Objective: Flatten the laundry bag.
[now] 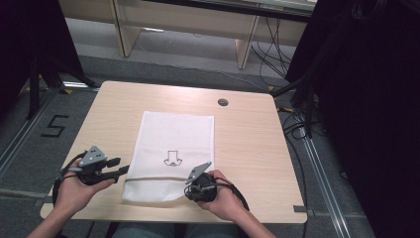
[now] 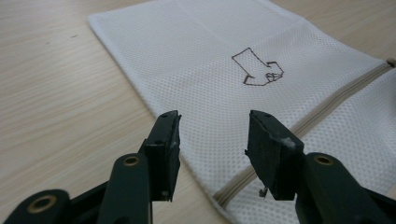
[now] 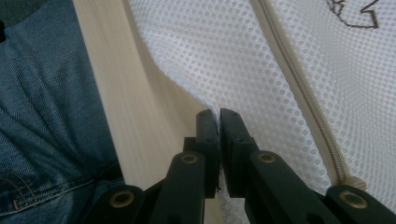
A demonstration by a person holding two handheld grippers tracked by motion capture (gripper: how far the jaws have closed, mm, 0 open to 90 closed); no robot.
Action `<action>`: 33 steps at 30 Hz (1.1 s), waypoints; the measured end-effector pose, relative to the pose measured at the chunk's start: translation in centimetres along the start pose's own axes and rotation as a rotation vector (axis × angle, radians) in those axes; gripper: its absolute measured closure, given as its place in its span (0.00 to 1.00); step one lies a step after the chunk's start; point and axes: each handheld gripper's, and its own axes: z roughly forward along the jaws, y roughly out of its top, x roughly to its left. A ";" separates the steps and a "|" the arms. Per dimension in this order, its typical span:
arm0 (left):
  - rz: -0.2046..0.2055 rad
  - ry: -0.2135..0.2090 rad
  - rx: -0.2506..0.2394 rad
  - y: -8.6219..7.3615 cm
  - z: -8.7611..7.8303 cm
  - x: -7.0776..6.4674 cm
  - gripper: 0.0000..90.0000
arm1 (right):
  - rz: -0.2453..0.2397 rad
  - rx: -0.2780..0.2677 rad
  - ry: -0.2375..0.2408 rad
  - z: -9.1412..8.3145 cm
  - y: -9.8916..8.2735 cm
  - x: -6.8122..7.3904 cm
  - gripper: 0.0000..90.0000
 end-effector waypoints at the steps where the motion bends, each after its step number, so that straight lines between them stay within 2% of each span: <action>1: -0.002 -0.007 0.006 0.0 0.2 -0.3 0.59 | -0.004 0.007 0.003 0.1 0.0 0.2 0.94; 3: 0.027 -0.033 0.029 0.2 0.6 -0.7 0.59 | -0.015 0.025 0.012 0.0 0.0 0.5 0.89; 4: 0.027 -0.039 0.023 0.2 0.8 -1.0 0.60 | -0.018 0.025 0.013 -0.2 0.0 0.5 0.86; 5: 0.041 -0.040 0.042 0.2 0.8 -1.0 0.60 | -0.020 0.024 0.021 -0.5 -0.1 0.6 0.82; 7: 0.029 -0.047 0.036 0.2 1.1 -1.2 0.60 | -0.025 0.019 0.027 -0.8 -0.1 0.7 0.79; 8: 0.041 -0.053 0.060 0.2 1.2 -1.1 0.62 | -0.007 -0.010 0.049 -1.7 -0.2 0.8 0.76; 11: 0.048 -0.059 0.065 0.2 1.3 -1.1 0.70 | -0.002 -0.039 0.058 -2.5 -0.4 0.7 0.75; 12: 0.020 -0.068 0.097 0.3 1.5 -1.4 0.76 | 0.020 -0.049 0.049 -3.1 -0.7 0.5 0.80; 13: 0.019 -0.078 0.118 0.4 1.5 -1.4 0.79 | 0.021 -0.053 0.039 -3.2 -0.8 0.2 0.81; 14: 0.012 -0.076 0.120 0.4 1.7 -1.6 0.83 | 0.052 -0.044 0.034 -3.3 -0.9 -0.1 0.85; 16: 0.031 -0.083 0.130 0.6 1.9 -1.8 0.88 | 0.097 -0.028 0.022 -3.4 -1.2 -0.9 0.91; 17: 0.049 -0.090 0.155 0.7 2.0 -1.8 0.91 | 0.120 -0.021 0.001 -3.4 -1.4 -1.4 0.94; 18: 0.049 -0.089 0.166 0.7 2.1 -2.0 0.93 | 0.155 -0.010 -0.012 -3.3 -1.6 -2.0 0.97; 19: 0.074 -0.090 0.187 0.7 2.2 -2.1 0.95 | 0.176 -0.001 -0.023 -3.3 -1.8 -2.5 1.00; 20: 0.056 -0.104 0.194 0.5 2.6 -2.2 0.96 | 0.197 0.013 -0.040 -3.3 -1.9 -2.9 1.00; 24: 0.093 -0.120 0.247 0.2 3.4 -2.5 0.97 | 0.260 0.045 -0.076 -3.0 -2.3 -4.2 1.00; 27: 0.094 -0.128 0.264 0.3 4.0 -2.6 0.97 | 0.280 0.060 -0.106 -2.7 -2.4 -5.1 1.00; 29: 0.108 -0.131 0.278 0.4 4.4 -2.6 0.97 | 0.310 0.074 -0.107 -2.2 -2.5 -5.5 1.00; 30: 0.092 -0.133 0.282 0.3 4.6 -2.7 0.97 | 0.303 0.080 -0.109 -2.0 -2.6 -5.7 1.00; 32: 0.120 -0.133 0.300 0.3 5.0 -2.8 0.97 | 0.317 0.095 -0.104 -1.6 -2.9 -5.8 1.00; 33: 0.121 -0.135 0.311 0.3 5.2 -2.8 0.97 | 0.322 0.096 -0.102 -1.4 -3.0 -5.9 1.00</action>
